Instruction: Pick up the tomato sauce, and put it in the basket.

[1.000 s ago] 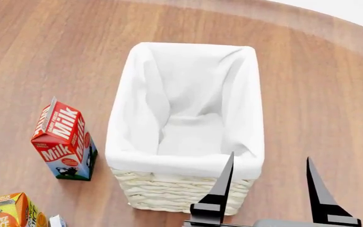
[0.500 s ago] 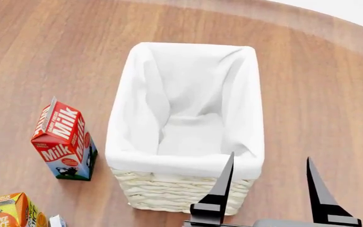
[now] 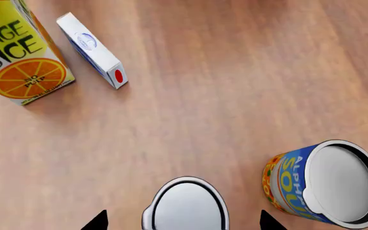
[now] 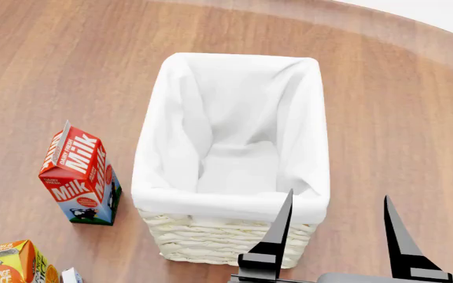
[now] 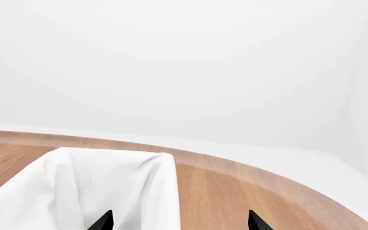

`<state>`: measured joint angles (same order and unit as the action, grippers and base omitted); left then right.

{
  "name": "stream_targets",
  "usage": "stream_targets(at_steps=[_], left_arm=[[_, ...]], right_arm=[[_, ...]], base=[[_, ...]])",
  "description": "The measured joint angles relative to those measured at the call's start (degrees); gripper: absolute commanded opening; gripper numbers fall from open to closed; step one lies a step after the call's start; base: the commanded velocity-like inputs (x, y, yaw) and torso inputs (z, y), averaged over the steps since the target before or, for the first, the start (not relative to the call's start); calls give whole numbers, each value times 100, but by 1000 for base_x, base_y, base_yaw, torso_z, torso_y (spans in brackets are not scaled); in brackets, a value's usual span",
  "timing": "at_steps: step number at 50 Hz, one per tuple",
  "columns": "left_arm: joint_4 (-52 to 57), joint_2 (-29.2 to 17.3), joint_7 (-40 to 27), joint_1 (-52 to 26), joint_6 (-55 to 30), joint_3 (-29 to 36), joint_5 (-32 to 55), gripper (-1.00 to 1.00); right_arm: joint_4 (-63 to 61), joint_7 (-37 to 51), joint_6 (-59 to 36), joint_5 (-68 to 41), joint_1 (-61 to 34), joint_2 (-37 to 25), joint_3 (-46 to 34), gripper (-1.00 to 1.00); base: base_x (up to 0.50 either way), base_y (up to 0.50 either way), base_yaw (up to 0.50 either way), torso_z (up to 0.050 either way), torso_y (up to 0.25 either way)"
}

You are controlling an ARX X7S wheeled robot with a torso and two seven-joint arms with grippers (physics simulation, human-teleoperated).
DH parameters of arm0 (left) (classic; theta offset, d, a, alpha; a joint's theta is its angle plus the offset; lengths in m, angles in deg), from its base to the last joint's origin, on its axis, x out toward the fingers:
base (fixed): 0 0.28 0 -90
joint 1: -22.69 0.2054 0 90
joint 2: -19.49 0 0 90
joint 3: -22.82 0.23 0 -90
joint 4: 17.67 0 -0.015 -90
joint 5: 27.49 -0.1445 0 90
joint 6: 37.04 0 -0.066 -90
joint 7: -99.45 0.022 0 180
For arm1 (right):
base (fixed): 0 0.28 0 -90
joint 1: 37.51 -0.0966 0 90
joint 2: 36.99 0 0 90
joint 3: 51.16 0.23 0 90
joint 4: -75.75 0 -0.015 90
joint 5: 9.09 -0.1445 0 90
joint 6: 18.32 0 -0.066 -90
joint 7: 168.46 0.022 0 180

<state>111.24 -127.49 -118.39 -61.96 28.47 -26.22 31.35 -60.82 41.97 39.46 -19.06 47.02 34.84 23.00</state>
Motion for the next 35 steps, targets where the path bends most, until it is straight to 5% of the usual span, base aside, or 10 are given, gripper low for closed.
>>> stream_targets(at_steps=[35], left_arm=[[-677, 437, 310, -225, -154, 200, -112, 100]], right_arm=[[15, 75, 52, -39, -10, -42, -19, 100]], base=[[0, 0, 0, 0, 0]])
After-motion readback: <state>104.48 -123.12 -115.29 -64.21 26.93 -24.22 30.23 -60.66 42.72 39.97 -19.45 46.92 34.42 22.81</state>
